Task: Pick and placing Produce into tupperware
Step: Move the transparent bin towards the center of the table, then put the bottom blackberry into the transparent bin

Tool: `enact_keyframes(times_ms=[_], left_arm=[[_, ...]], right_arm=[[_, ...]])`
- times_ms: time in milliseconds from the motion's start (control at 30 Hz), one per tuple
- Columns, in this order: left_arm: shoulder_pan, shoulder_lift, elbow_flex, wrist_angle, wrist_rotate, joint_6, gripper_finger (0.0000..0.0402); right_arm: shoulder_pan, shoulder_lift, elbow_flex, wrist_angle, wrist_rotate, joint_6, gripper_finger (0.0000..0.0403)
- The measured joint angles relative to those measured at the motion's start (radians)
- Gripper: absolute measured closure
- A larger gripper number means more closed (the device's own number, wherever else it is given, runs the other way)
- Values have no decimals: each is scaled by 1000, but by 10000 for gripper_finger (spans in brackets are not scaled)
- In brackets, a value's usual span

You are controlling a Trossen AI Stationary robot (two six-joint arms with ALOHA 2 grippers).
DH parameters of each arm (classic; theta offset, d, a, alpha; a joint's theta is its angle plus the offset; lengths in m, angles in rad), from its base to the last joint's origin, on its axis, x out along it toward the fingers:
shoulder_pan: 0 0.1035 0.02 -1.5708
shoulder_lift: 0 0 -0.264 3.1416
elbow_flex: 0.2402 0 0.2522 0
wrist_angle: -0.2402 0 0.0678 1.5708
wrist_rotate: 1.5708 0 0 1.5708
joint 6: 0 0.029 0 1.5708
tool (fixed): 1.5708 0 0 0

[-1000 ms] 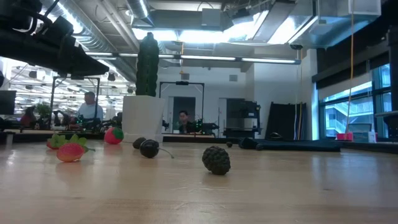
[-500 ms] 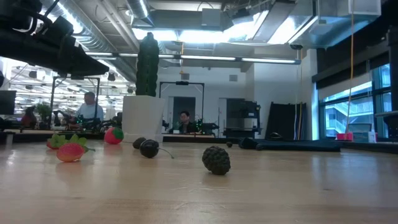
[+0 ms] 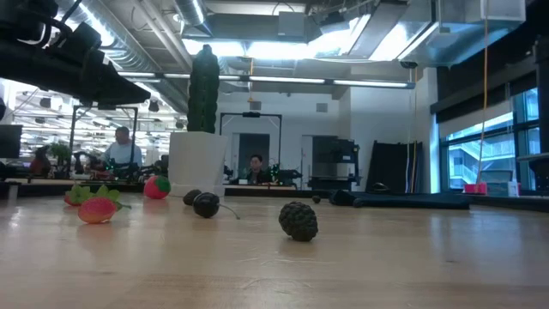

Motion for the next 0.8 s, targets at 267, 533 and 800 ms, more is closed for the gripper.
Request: enact_keyframes(times_ms=[267,533,800], left_arm=[[0,0,0,0,0,0,193],[0,0,0,0,0,0,193],[0,0,0,0,0,0,193]], right_arm=[[-122,0,0,7,74,-36,163],[-320,2,14,140,128,-383,163],[-438,2,160,157,218,-668,163]])
